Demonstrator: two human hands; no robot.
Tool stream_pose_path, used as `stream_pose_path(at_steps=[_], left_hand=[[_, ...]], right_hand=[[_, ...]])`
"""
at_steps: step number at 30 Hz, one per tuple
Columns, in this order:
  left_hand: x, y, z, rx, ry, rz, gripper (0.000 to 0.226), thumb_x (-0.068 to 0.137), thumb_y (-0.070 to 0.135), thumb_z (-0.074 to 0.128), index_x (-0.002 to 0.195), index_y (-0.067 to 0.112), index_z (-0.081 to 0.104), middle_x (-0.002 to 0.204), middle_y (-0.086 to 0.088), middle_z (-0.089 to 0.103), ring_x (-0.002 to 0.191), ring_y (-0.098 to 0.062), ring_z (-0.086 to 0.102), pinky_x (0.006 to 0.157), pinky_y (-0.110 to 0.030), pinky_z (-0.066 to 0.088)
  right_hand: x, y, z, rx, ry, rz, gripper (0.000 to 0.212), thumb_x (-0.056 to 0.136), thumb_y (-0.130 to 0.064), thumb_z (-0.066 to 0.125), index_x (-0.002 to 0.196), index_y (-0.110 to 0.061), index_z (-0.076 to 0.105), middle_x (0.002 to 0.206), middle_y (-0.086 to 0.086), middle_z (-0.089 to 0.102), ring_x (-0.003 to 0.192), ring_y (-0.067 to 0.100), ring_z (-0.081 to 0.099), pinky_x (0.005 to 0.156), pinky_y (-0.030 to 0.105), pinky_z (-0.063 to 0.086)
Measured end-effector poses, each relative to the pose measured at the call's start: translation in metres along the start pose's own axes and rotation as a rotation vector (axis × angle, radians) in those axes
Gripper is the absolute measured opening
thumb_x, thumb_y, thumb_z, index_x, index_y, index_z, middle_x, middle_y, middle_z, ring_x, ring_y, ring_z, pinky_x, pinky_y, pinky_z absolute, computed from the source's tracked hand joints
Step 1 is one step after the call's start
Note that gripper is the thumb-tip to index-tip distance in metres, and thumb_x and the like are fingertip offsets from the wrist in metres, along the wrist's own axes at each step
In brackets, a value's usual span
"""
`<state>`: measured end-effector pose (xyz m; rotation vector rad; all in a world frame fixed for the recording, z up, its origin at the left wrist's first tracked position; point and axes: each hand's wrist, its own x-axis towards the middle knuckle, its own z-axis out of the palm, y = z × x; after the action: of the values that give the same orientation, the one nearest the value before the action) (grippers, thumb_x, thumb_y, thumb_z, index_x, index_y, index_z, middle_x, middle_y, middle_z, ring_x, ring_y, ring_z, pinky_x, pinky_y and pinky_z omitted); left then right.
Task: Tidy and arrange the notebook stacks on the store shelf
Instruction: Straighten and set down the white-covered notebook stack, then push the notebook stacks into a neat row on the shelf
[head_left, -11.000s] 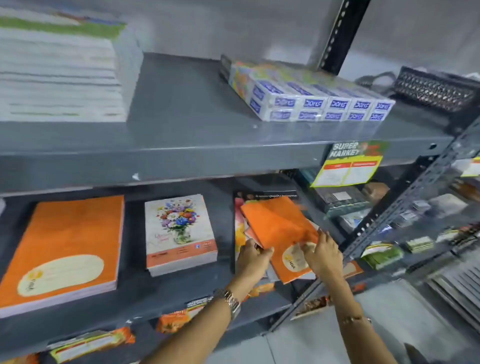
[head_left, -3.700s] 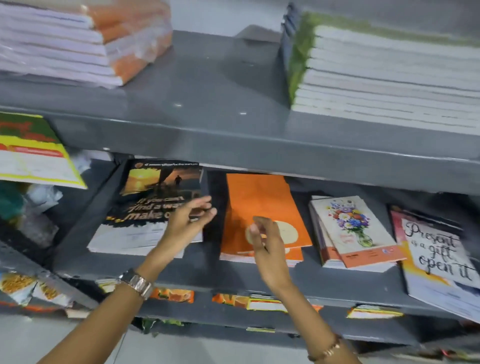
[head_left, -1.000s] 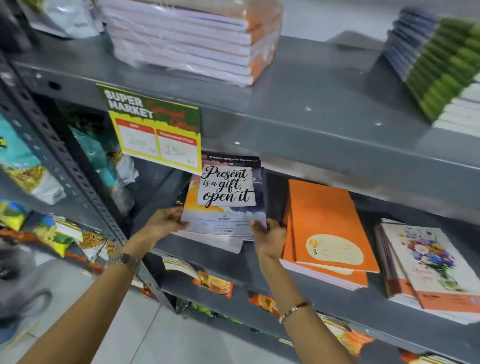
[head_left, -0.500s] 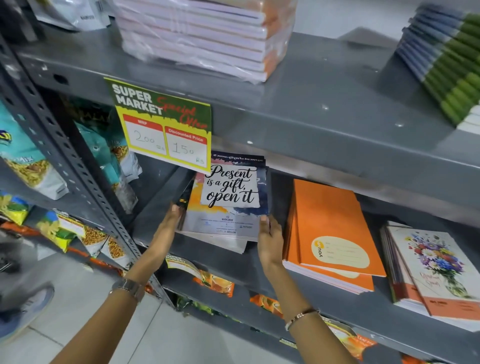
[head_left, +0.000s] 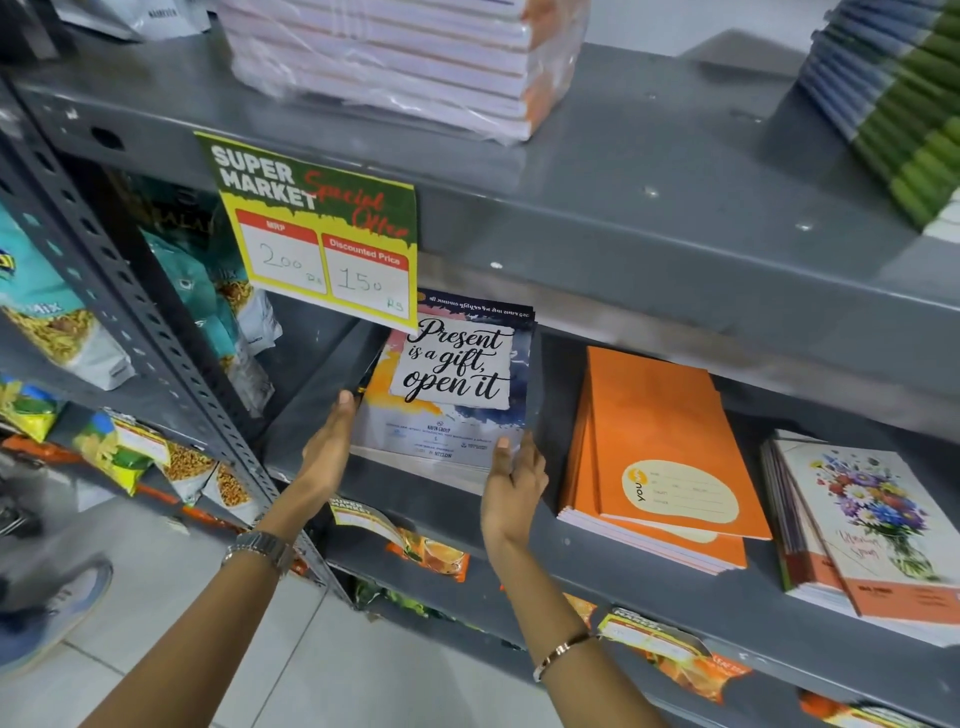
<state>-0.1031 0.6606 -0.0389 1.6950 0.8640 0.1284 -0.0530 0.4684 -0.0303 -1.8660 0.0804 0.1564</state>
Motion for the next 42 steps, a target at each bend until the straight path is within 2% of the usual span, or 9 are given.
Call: stream_pose_path(at_steps=[6,14,20,27,32,35,37,39,42], left_hand=[[0.005,0.004,-0.009,0.037,0.019,-0.007,0.087,0.071,0.085,0.009,0.145,0.042,0.024,0.160,0.003,0.018,0.149,-0.030,0.006,0.118,-0.057,0.004],[0.010,0.011,-0.026,0.051,-0.077,0.045,0.110,0.053,0.096,0.015,0.142,0.036,0.037,0.155,0.001,0.033,0.144,-0.023,0.027,0.119,-0.048,0.016],[0.027,0.034,-0.026,-0.009,-0.150,0.050,0.083,0.082,0.073,0.015,0.149,0.025,0.019,0.159,0.003,0.019,0.147,-0.017,0.018,0.119,-0.038,0.011],[0.043,0.050,-0.018,-0.017,-0.275,0.106,0.091,0.075,0.077,0.018,0.150,0.024,0.019,0.157,0.008,0.021,0.143,-0.011,0.023,0.119,-0.036,0.016],[0.052,0.042,-0.020,-0.157,-0.325,0.105,0.111,0.056,0.089,0.033,0.149,0.030,0.017,0.133,0.022,0.038,0.091,0.019,0.052,0.081,-0.016,0.039],[0.058,0.038,-0.021,-0.162,-0.344,0.118,0.108,0.049,0.094,0.037,0.142,0.042,0.021,0.110,0.040,0.051,0.085,0.021,0.060,0.078,-0.016,0.041],[0.054,0.041,-0.018,-0.150,-0.329,0.125,0.104,0.052,0.093,0.035,0.142,0.042,0.024,0.111,0.041,0.048,0.098,0.020,0.056,0.087,-0.015,0.039],[0.047,0.045,-0.015,-0.116,-0.320,0.150,0.090,0.057,0.091,0.030,0.134,0.045,0.042,0.108,0.048,0.048,0.104,0.024,0.048,0.089,-0.004,0.036],[0.035,0.053,-0.012,-0.077,-0.351,0.211,0.049,0.064,0.087,0.025,0.094,0.064,0.056,0.081,0.061,0.050,0.077,0.040,0.045,0.059,0.012,0.035]], right_hand=[[-0.023,0.000,0.014,-0.079,-0.039,-0.018,0.060,0.096,-0.038,0.039,0.148,-0.012,0.022,0.148,0.009,0.032,0.137,0.026,0.022,0.113,0.042,0.024],[-0.023,0.005,0.010,-0.096,-0.034,-0.069,0.054,0.097,-0.035,0.041,0.145,-0.013,0.030,0.142,0.010,0.040,0.134,0.025,0.029,0.110,0.040,0.028],[0.014,-0.009,0.011,0.094,-0.101,0.028,0.058,0.097,-0.038,0.037,0.148,-0.016,0.021,0.157,0.002,0.022,0.145,0.022,0.021,0.118,0.040,0.021],[0.033,-0.016,0.015,0.241,-0.062,0.137,0.045,0.097,-0.035,0.040,0.138,-0.016,0.041,0.142,0.007,0.047,0.130,0.024,0.044,0.103,0.030,0.034],[0.032,-0.013,0.011,0.270,-0.074,0.154,0.046,0.098,-0.034,0.040,0.140,-0.015,0.040,0.144,0.007,0.047,0.133,0.024,0.041,0.107,0.031,0.032],[0.028,-0.010,0.011,0.294,-0.085,0.160,0.047,0.098,-0.035,0.038,0.141,-0.017,0.037,0.145,0.004,0.044,0.135,0.023,0.038,0.104,0.027,0.029],[0.026,-0.009,0.011,0.306,-0.083,0.166,0.047,0.098,-0.035,0.038,0.142,-0.017,0.037,0.146,0.004,0.044,0.135,0.022,0.038,0.104,0.027,0.029],[0.024,-0.009,0.013,0.302,-0.076,0.161,0.047,0.099,-0.034,0.037,0.142,-0.017,0.036,0.147,0.004,0.042,0.136,0.022,0.037,0.106,0.028,0.029],[0.023,-0.009,0.013,0.280,-0.081,0.142,0.047,0.099,-0.033,0.036,0.143,-0.016,0.034,0.147,0.005,0.043,0.135,0.021,0.038,0.103,0.025,0.029]])
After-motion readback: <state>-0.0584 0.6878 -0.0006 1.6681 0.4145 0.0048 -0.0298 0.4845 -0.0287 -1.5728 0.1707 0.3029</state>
